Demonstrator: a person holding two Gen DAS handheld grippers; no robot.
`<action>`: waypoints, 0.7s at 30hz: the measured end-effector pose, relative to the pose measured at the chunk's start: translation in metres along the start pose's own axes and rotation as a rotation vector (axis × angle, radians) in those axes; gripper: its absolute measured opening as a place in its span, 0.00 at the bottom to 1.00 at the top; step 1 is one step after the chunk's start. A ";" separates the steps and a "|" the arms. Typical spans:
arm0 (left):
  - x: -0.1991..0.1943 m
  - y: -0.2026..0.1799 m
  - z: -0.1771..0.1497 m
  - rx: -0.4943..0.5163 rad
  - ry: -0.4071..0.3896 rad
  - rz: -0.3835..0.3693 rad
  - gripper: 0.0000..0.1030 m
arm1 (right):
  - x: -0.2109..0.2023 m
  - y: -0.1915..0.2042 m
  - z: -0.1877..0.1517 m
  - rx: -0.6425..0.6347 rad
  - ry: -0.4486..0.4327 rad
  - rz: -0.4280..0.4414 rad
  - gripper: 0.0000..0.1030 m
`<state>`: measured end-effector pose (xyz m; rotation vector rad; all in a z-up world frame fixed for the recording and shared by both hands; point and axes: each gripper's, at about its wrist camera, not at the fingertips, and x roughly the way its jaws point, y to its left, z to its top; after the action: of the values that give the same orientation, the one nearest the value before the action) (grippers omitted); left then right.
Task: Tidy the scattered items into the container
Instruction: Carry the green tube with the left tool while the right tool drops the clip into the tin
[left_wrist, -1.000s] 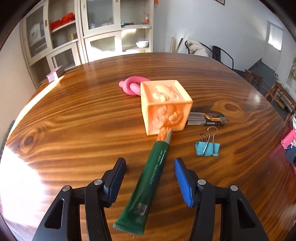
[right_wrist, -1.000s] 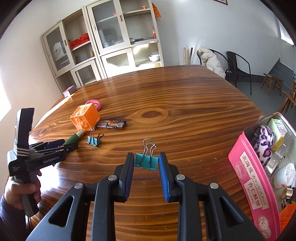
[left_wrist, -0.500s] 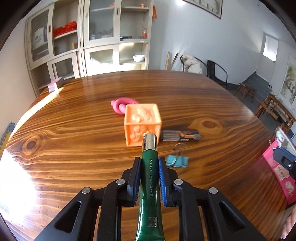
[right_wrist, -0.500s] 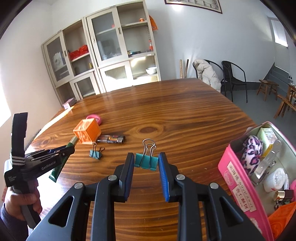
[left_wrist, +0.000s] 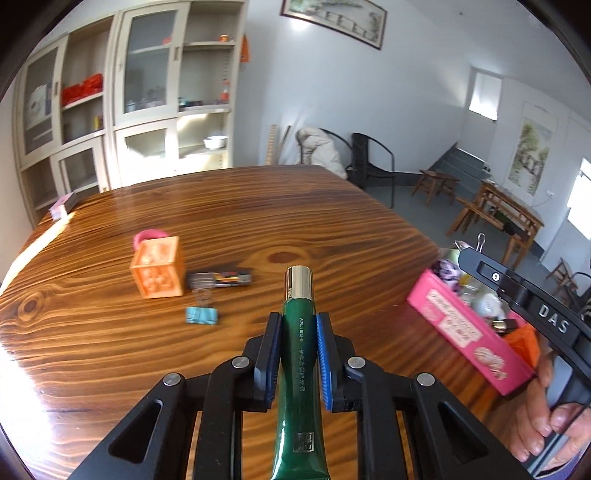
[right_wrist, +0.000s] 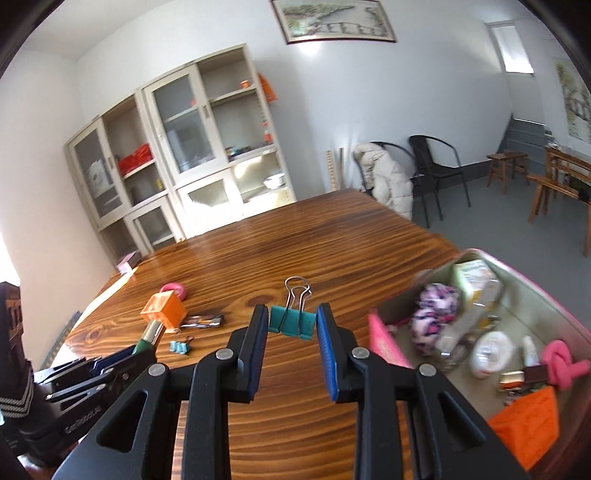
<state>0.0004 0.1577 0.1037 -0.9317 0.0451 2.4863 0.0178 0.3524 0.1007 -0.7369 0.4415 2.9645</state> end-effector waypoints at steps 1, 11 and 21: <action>0.001 -0.009 0.000 0.009 0.003 -0.016 0.19 | -0.006 -0.011 -0.001 0.012 -0.010 -0.021 0.28; 0.035 -0.103 0.012 0.090 0.041 -0.198 0.19 | -0.056 -0.121 -0.001 0.108 -0.031 -0.255 0.29; 0.054 -0.170 0.034 0.134 0.045 -0.328 0.19 | -0.053 -0.154 0.000 0.137 -0.005 -0.284 0.28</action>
<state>0.0207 0.3376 0.1187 -0.8619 0.0668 2.1335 0.0839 0.5005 0.0851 -0.7118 0.4883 2.6435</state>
